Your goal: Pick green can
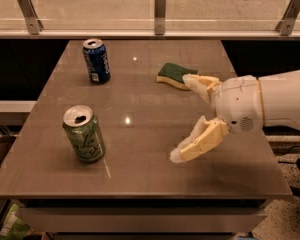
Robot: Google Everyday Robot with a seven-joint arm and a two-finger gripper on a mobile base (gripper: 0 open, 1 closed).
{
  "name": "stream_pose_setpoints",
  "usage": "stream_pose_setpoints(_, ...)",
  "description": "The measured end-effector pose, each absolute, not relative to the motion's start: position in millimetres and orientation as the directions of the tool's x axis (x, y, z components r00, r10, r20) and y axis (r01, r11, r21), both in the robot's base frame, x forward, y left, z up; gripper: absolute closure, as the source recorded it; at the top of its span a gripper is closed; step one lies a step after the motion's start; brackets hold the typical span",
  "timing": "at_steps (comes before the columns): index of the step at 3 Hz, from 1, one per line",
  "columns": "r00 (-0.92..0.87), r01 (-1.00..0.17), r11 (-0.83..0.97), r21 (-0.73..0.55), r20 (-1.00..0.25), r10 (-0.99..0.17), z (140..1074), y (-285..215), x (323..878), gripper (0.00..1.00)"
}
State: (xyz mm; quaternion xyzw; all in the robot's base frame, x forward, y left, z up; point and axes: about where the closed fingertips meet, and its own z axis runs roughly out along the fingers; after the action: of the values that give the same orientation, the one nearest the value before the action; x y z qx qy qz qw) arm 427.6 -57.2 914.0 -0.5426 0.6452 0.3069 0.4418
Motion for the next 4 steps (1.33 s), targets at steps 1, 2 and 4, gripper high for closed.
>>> stream_pose_setpoints(1, -0.014, -0.978, 0.199, -0.067, -0.925, -0.381, 901.8, -41.6, 419.8, 0.0)
stream_pose_setpoints(2, -0.012, -0.981, 0.185, -0.053, -0.943, -0.333, 889.3, -25.7, 417.2, 0.0)
stream_pose_setpoints(4, -0.006, -0.983, 0.178, -0.036, -0.974, -0.228, 872.9, 3.7, 416.8, 0.0)
